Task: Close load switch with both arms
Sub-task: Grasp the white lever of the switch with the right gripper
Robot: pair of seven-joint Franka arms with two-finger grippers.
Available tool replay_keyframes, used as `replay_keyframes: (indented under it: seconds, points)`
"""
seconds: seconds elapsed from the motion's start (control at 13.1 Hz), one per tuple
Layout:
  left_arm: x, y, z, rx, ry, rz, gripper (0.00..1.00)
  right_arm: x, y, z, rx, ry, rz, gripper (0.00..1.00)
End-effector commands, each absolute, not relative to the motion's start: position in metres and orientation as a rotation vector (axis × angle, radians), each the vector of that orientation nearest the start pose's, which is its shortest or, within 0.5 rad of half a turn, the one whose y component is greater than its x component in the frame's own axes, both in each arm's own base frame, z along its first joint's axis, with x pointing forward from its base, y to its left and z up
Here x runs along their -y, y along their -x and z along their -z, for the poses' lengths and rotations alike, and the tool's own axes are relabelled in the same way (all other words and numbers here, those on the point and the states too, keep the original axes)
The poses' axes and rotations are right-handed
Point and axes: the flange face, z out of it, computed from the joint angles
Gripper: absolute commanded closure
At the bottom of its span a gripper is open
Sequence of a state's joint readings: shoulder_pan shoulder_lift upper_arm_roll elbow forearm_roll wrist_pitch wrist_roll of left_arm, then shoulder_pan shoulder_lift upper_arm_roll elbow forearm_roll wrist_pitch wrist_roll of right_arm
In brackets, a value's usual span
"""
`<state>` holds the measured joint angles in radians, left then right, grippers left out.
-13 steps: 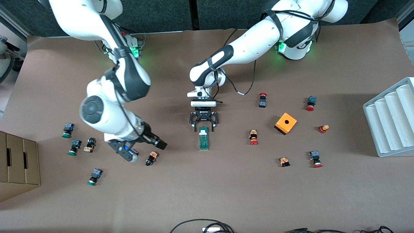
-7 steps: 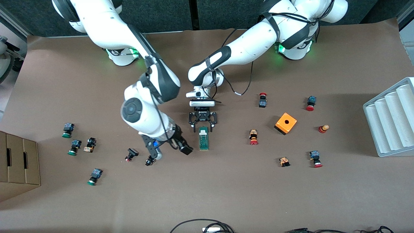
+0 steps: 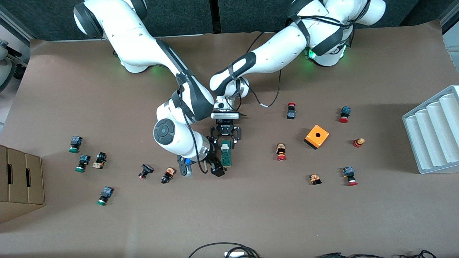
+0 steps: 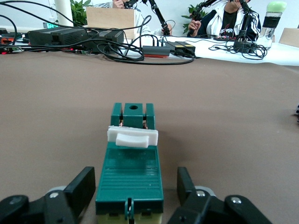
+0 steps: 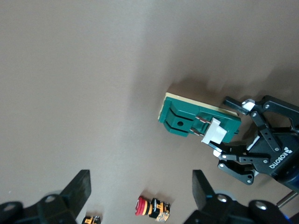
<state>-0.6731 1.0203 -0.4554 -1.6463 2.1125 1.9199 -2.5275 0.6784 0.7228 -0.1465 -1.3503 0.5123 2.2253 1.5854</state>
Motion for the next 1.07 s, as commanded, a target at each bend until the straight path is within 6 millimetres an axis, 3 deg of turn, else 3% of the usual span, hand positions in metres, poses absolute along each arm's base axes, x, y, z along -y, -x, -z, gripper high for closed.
replay_keyframes:
  seconds: [0.0, 0.15, 0.61, 0.99]
  points:
    - [0.556, -0.366, -0.053, 0.053, 2.628, 1.852, 0.24, -0.435, -0.624, -0.3, -1.713, 2.236, -0.318, 0.05]
    - [0.556, -0.367, -0.054, 0.052, 2.627, 1.856, 0.36, -0.442, -0.616, -0.293, -1.717, 2.253, -0.326, 0.06]
    - [0.557, -0.365, -0.054, 0.063, 2.631, 1.848, 0.36, -0.455, -0.582, -0.261, -1.72, 2.369, -0.33, 0.09]
    - [0.555, -0.368, -0.055, 0.088, 2.597, 1.863, 0.36, -0.451, -0.57, -0.24, -1.747, 2.414, -0.325, 0.11]
